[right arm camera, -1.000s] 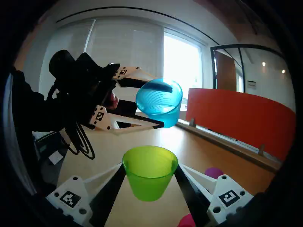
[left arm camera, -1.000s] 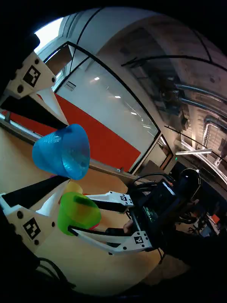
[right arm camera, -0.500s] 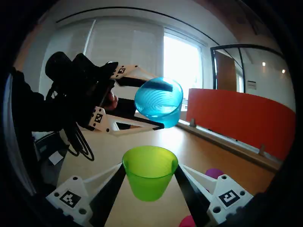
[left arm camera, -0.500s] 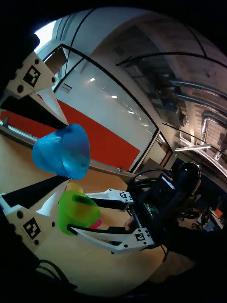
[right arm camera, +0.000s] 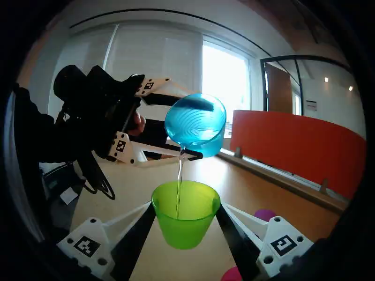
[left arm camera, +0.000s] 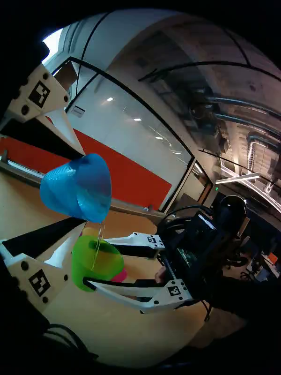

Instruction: Pour water

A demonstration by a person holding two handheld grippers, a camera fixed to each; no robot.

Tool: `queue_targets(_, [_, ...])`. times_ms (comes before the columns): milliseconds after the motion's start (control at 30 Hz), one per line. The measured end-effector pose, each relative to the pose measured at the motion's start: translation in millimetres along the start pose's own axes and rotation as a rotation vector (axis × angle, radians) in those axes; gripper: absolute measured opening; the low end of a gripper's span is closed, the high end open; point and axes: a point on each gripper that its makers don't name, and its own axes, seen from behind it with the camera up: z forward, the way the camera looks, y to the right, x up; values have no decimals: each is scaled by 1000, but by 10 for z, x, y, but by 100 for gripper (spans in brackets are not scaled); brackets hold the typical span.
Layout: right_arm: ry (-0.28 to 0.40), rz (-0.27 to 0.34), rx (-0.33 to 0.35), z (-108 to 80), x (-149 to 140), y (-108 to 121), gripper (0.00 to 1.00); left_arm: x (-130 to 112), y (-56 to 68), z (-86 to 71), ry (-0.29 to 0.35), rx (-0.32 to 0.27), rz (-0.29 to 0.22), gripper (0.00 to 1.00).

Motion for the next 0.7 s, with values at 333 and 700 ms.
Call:
queue_targets(333, [4,-3,2,-2,15,-9,91,14,-14,20,1,1,24,82])
queue_targets(700, [8,-6,4,0,26,-23,91,42,-20,18,-2,-1,55,82])
